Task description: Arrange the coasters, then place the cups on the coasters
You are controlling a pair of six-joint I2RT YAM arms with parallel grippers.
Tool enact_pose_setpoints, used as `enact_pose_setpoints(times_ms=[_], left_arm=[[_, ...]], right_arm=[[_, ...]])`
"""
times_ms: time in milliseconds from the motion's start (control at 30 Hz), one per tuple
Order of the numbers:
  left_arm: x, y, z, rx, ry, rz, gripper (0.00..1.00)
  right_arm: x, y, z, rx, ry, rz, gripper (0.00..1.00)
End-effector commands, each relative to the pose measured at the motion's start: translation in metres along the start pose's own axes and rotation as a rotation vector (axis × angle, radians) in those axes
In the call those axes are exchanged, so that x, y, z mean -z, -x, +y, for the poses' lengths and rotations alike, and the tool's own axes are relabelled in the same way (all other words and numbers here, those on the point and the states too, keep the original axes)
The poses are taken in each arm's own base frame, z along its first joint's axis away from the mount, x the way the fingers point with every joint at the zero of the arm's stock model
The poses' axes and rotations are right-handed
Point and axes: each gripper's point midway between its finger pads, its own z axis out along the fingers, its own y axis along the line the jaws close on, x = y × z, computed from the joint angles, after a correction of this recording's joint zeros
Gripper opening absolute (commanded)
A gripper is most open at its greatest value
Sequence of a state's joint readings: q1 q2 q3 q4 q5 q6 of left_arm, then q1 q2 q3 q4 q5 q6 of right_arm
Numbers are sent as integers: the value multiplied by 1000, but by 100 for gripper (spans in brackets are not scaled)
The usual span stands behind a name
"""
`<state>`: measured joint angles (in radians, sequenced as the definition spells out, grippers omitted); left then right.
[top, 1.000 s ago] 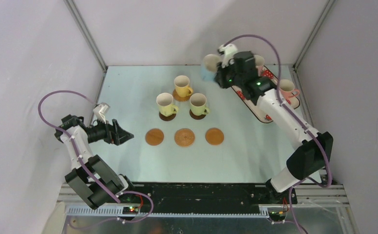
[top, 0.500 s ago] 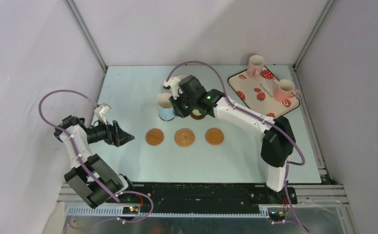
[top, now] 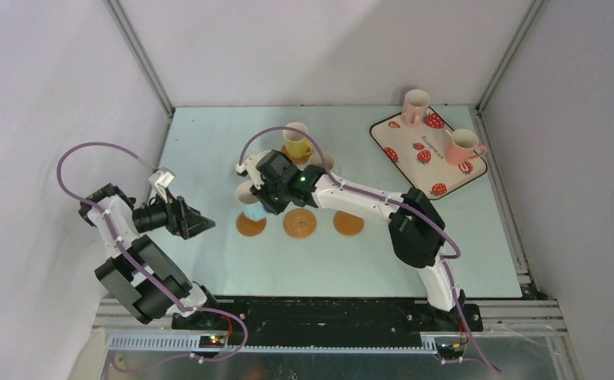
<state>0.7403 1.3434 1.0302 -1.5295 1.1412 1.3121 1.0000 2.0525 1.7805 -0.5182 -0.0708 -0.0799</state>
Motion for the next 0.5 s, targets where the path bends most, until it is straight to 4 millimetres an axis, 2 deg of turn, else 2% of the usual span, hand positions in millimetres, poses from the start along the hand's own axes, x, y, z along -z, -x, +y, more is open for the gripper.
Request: enact_pose_setpoints(times_ms=[0, 233, 467], left_arm=[[5, 15, -8, -33, -12, -55, 98], [6, 16, -7, -29, -9, -59, 98], [6, 16, -7, -33, -7, -60, 98]], right_arm=[[6, 60, 7, 30, -15, -169, 0], [-8, 51, 20, 26, 10, -137, 0], [-12, 45, 27, 27, 25, -122, 0]])
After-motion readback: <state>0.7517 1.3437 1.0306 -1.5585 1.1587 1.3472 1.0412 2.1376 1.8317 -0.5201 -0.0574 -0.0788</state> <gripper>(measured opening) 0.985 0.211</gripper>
